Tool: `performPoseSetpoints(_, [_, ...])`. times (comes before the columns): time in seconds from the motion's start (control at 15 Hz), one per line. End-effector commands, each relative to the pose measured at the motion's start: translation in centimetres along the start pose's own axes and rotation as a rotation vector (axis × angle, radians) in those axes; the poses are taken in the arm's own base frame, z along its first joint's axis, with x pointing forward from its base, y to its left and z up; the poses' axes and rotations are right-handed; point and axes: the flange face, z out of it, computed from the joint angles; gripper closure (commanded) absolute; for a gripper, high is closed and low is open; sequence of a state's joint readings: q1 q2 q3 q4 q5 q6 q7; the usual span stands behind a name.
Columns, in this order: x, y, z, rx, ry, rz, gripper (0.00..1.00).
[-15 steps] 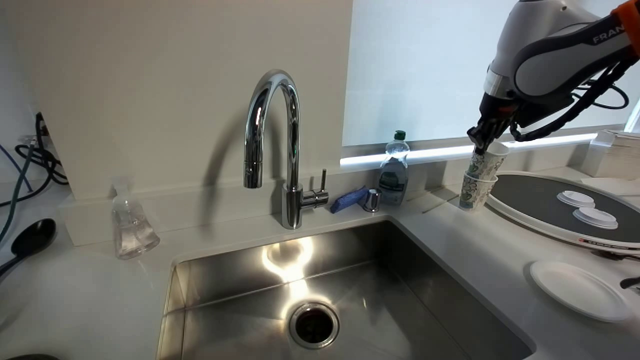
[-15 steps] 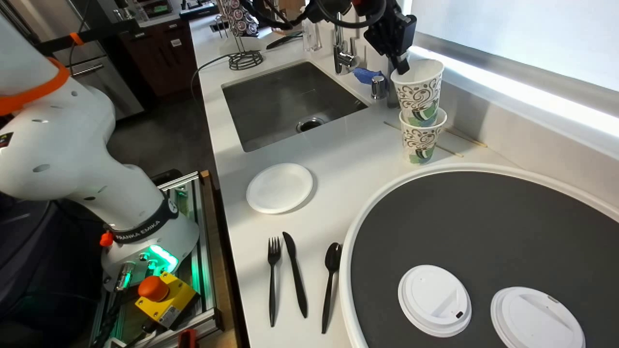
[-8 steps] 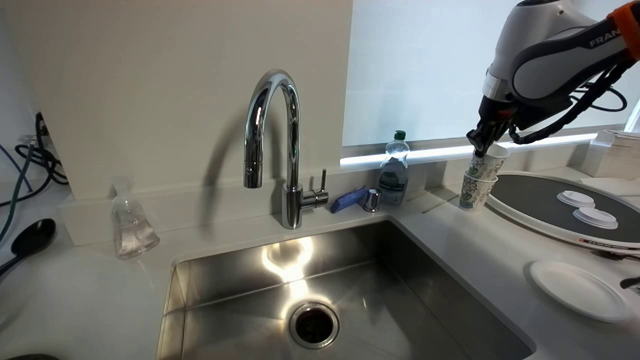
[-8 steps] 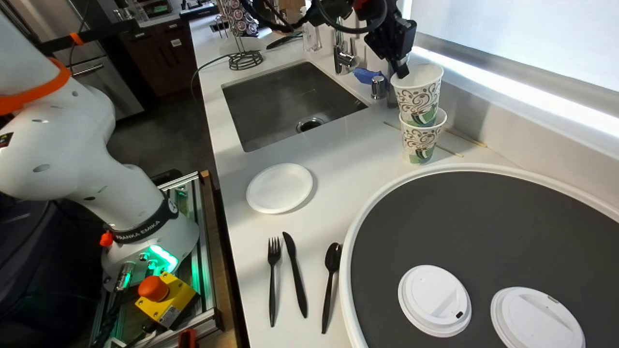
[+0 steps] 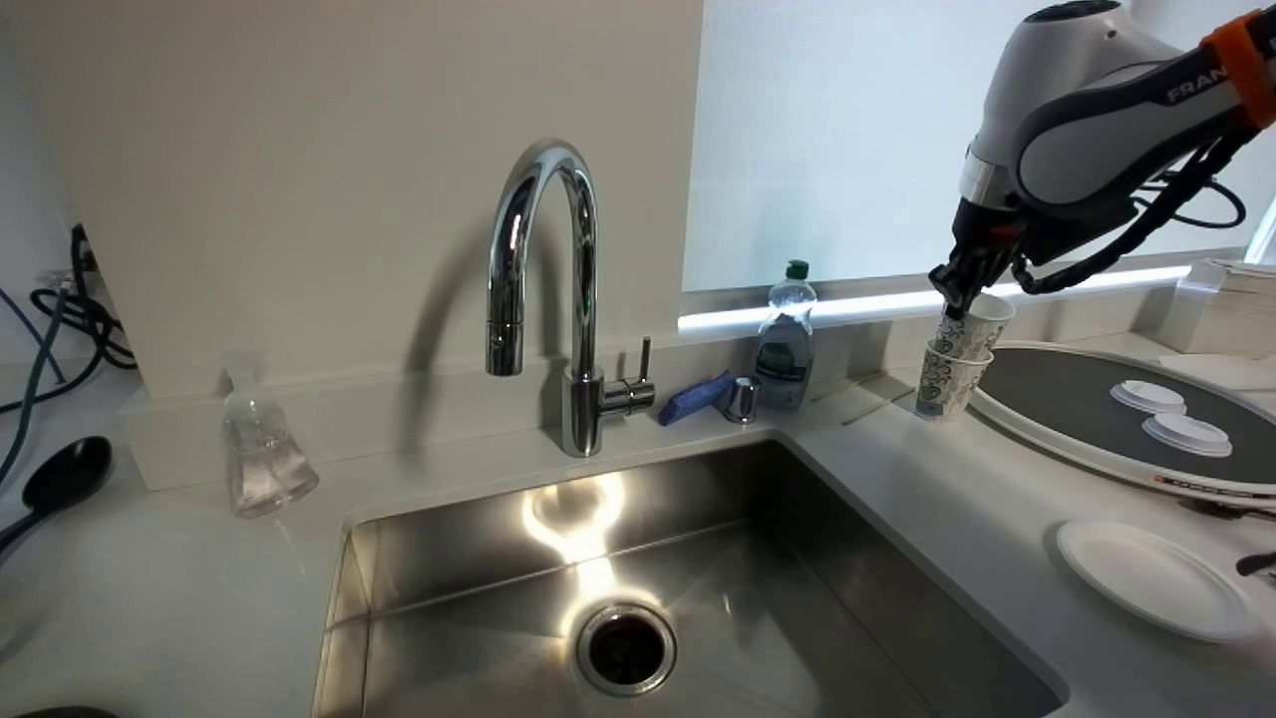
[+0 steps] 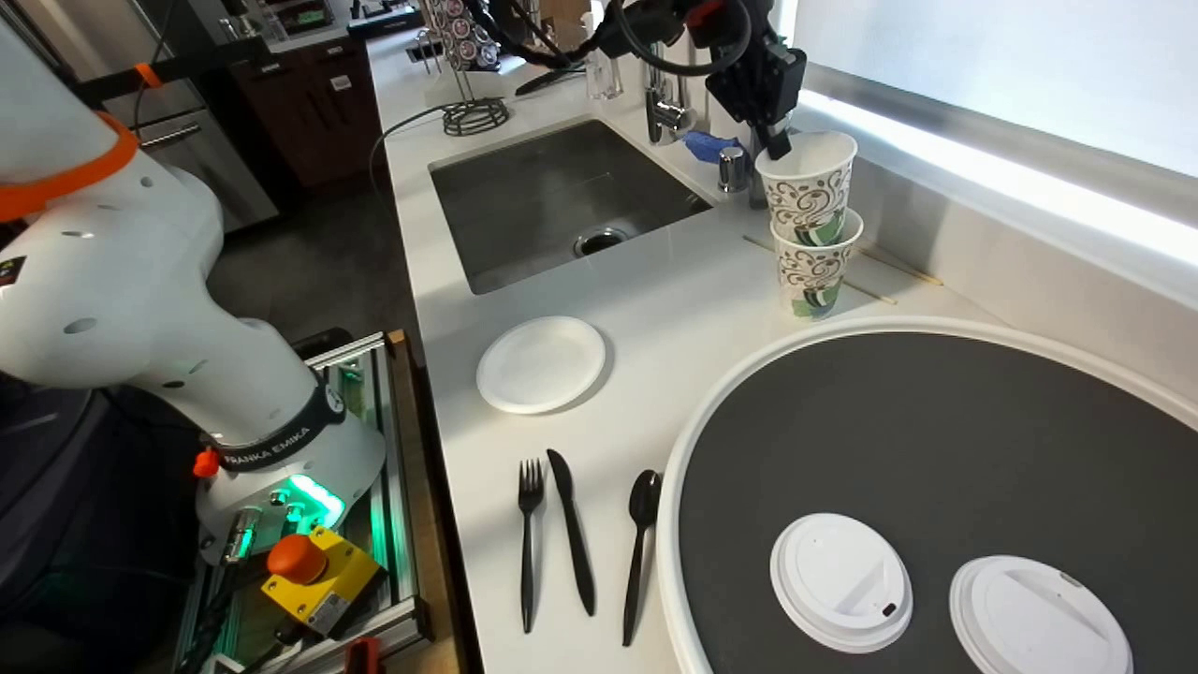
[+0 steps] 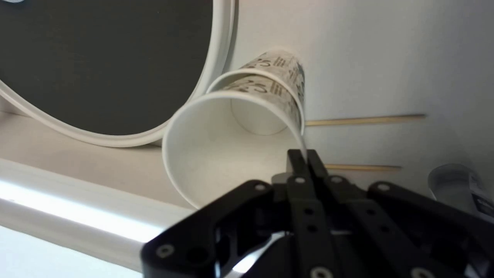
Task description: Put the front cup in the one behind it
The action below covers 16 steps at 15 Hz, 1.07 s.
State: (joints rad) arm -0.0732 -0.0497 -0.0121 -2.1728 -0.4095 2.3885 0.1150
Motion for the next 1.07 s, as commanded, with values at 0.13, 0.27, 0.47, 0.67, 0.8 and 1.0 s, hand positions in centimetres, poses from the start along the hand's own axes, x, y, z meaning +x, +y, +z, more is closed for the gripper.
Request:
performPoseSetpoints(0.13, [0.17, 0.00, 0.49, 0.006, -0.001, 0.001, 0.99])
performPoseSetpoints(0.27, [0.17, 0.04, 0.49, 0.005, -0.001, 0.003, 0.71])
performPoseSetpoints(0.47, [0.19, 0.12, 0.41, 0.003, 0.000, 0.002, 0.51])
performPoseSetpoints(0.67, [0.21, 0.22, 0.33, 0.001, 0.002, 0.003, 0.29])
performPoseSetpoints(0.8, [0.20, 0.29, 0.26, 0.001, 0.003, 0.005, 0.13])
performPoseSetpoints(1.0, [0.13, 0.33, 0.00, -0.001, 0.004, 0.006, 0.00])
